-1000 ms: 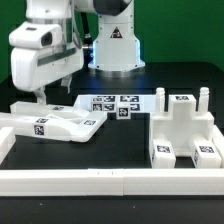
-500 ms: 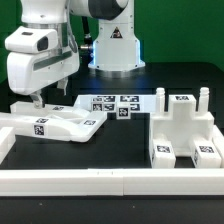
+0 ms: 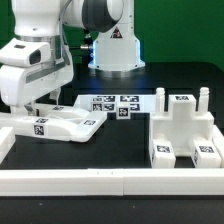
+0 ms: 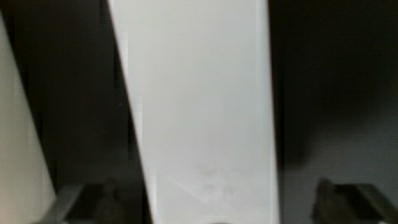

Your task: Assemble chair

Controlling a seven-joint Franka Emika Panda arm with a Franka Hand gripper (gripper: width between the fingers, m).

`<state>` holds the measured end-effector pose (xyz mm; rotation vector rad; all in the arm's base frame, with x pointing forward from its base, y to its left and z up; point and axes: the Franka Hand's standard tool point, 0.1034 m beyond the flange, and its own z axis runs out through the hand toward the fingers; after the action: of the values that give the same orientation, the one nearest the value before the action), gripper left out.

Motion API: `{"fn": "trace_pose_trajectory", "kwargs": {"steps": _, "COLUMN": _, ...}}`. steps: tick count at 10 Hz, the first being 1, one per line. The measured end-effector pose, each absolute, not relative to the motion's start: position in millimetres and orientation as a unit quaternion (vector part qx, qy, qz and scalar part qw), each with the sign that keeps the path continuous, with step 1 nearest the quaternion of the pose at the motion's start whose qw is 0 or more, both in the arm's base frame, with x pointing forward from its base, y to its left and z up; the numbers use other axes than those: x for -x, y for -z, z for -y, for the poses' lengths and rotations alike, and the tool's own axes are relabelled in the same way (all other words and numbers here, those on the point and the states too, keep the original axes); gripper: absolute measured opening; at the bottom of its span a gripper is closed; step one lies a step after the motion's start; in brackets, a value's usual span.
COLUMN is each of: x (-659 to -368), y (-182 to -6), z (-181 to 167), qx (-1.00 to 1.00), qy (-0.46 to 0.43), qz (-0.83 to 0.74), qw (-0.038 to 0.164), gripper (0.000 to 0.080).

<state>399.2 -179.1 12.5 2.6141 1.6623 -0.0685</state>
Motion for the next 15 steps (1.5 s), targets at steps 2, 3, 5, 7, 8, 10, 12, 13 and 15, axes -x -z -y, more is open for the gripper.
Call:
{"fn": "trace_pose_trajectory", "kwargs": {"steps": 2, "x": -399, "y": -12.5, "z": 179, "qx": -0.845, "qy": 0.022, "qz": -0.534, "qw": 0.022, "gripper": 0.0281}}
{"fn": "trace_pose_trajectory", "kwargs": {"steps": 3, "x": -399, "y": -12.4, "z": 179, "qx": -0.845, "qy": 0.022, "qz": -0.533, "qw": 0.021, "gripper": 0.0281}}
{"fn": "trace_pose_trajectory", "kwargs": {"steps": 5, "x": -399, "y": -13.2, "z": 181, "qx": -0.839, "qy": 0.024, "qz": -0.543, "qw": 0.023, "gripper": 0.0281}}
{"fn": "trace_pose_trajectory", "kwargs": {"steps": 7, "x": -408, "y": -40.6, "z": 185, "qx": -0.829, "qy": 0.008, "qz": -0.558, "qw": 0.036, "gripper": 0.0281}}
{"fn": "trace_pose_trajectory", "kwargs": {"steps": 8, "x": -414, "y": -63.5, "z": 177, "qx": -0.774, "qy": 0.004, "qz": -0.631, "qw": 0.044, "gripper": 0.0281}}
{"fn": "trace_pose_trajectory", "kwargs": {"steps": 10, "x": -412, "y": -69.9, "z": 173, "qx": -0.703, "qy": 0.010, "qz": -0.709, "qw": 0.050, "gripper": 0.0281}}
{"fn": "trace_pose_trajectory", "kwargs": {"steps": 12, "x": -410, "y": -68.5, "z": 175, "qx": -0.662, "qy": 0.020, "qz": -0.748, "qw": 0.050, "gripper": 0.0282}}
{"fn": "trace_pose_trajectory", "kwargs": {"steps": 13, "x": -412, "y": -69.2, "z": 173, "qx": -0.642, "qy": 0.024, "qz": -0.765, "qw": 0.050, "gripper": 0.0282}}
{"fn": "trace_pose_trajectory", "kwargs": {"steps": 15, "x": -440, "y": -77.2, "z": 155, "qx": -0.546, "qy": 0.039, "qz": -0.836, "qw": 0.036, "gripper": 0.0282}}
